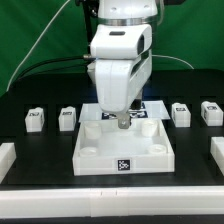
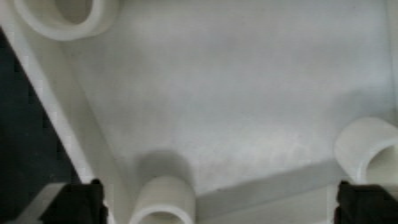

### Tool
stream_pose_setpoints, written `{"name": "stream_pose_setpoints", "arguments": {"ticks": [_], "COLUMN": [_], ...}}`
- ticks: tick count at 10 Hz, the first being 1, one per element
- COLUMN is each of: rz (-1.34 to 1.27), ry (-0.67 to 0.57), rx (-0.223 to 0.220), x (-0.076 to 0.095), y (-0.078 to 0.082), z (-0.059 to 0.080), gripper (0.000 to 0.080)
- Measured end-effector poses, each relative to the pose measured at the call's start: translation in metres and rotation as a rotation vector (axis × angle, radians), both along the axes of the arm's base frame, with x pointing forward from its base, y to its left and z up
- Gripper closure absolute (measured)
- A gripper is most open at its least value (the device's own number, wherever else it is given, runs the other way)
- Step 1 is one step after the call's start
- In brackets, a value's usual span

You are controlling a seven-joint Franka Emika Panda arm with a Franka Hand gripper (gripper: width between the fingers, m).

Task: Assemble one leg

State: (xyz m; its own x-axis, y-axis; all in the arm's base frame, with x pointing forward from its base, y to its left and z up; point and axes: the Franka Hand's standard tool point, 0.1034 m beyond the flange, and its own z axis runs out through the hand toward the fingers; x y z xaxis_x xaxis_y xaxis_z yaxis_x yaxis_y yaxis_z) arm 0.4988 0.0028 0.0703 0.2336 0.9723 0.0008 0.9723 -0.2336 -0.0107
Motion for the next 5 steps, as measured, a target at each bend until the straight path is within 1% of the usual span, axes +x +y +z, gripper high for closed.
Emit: {"name": "stream_pose_setpoints", "arguments": {"ticks": [2,4,5], "rz": [0.15,0.213,0.208], "ry": [0.023,0.031,0.033], "rx": [-0.004,0.0,0.001], "x": [-0.025,-0.05,-0.051], "y": [0.001,-0.002,-0.003], "z": [-0.007,-0.014,-0.015], "gripper": [0.015,0.015,0.015]}}
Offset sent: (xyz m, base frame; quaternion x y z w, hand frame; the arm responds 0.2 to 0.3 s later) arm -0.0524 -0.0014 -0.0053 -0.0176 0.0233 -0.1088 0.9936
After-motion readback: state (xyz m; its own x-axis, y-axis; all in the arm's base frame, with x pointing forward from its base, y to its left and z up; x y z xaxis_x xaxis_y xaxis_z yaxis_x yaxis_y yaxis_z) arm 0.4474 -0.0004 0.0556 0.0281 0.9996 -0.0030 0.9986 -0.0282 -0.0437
